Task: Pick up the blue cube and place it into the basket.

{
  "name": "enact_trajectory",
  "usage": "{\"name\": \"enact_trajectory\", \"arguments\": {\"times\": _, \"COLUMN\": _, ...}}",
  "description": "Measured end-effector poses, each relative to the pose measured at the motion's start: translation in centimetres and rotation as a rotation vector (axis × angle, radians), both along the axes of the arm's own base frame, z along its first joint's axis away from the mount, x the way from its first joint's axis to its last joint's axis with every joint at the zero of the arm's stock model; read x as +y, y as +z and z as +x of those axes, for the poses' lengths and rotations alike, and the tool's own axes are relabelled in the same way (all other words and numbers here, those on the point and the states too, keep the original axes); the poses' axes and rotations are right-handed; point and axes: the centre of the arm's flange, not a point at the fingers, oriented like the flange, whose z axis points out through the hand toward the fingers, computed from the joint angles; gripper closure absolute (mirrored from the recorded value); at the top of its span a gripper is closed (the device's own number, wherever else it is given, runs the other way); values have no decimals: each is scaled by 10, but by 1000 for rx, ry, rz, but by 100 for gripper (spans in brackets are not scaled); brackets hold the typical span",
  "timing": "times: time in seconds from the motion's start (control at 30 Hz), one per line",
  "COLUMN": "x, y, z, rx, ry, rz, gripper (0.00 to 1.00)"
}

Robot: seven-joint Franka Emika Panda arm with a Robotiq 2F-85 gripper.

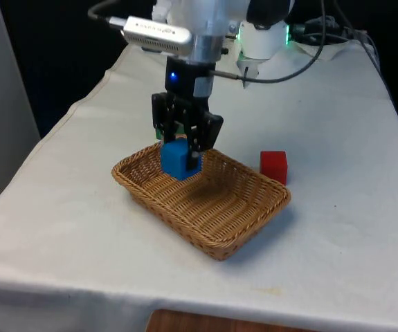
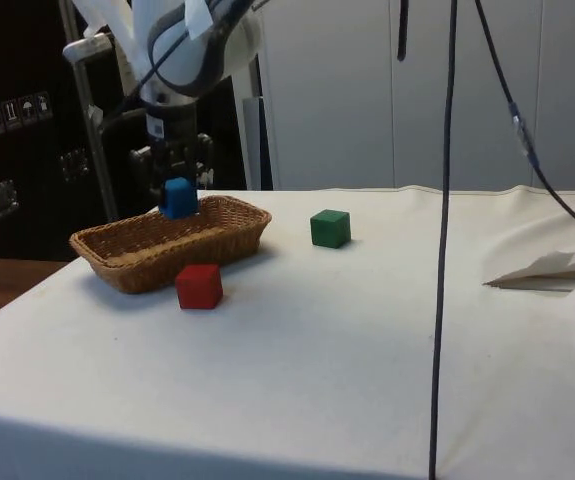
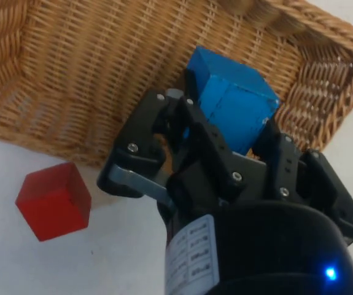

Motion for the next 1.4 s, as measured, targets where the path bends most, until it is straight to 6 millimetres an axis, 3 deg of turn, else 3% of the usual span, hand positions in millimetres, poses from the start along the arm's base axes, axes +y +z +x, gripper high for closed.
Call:
{"name": "enact_trajectory", "arguments": {"times": 0.53, "x": 3, "y": -54, "z": 11, "rx": 2, "ry": -27, "rz": 14, "gripper": 98}}
{"name": "enact_trajectory", "arguments": {"times": 0.73, "x": 3, "y": -65, "z": 12, "rx": 7, "ry": -32, "rz": 18, "gripper": 98}}
{"name": "enact_trajectory", "arguments": {"times": 1.07, "x": 5, "y": -65, "z": 14, "rx": 2, "ry": -31, "rz": 20, "gripper": 98}}
{"name": "enact_trajectory", "arguments": {"times": 1.13, "x": 5, "y": -65, "z": 14, "rx": 2, "ry": -31, "rz": 20, "gripper": 87}}
{"name": "enact_trajectory", "arguments": {"times": 1.17, "x": 5, "y": -65, "z": 14, "rx": 2, "ry": -31, "rz": 20, "gripper": 87}}
{"name": "enact_trajectory", "arguments": {"times": 1.2, "x": 5, "y": -66, "z": 14, "rx": 3, "ry": -31, "rz": 20, "gripper": 78}}
{"name": "enact_trajectory", "arguments": {"times": 1.33, "x": 5, "y": -65, "z": 14, "rx": 2, "ry": -31, "rz": 20, "gripper": 38}}
{"name": "enact_trajectory", "arguments": {"times": 1.37, "x": 5, "y": -65, "z": 14, "rx": 2, "ry": -31, "rz": 20, "gripper": 13}}
{"name": "enact_trajectory", "arguments": {"times": 1.4, "x": 5, "y": -65, "z": 14, "rx": 2, "ry": -31, "rz": 20, "gripper": 4}}
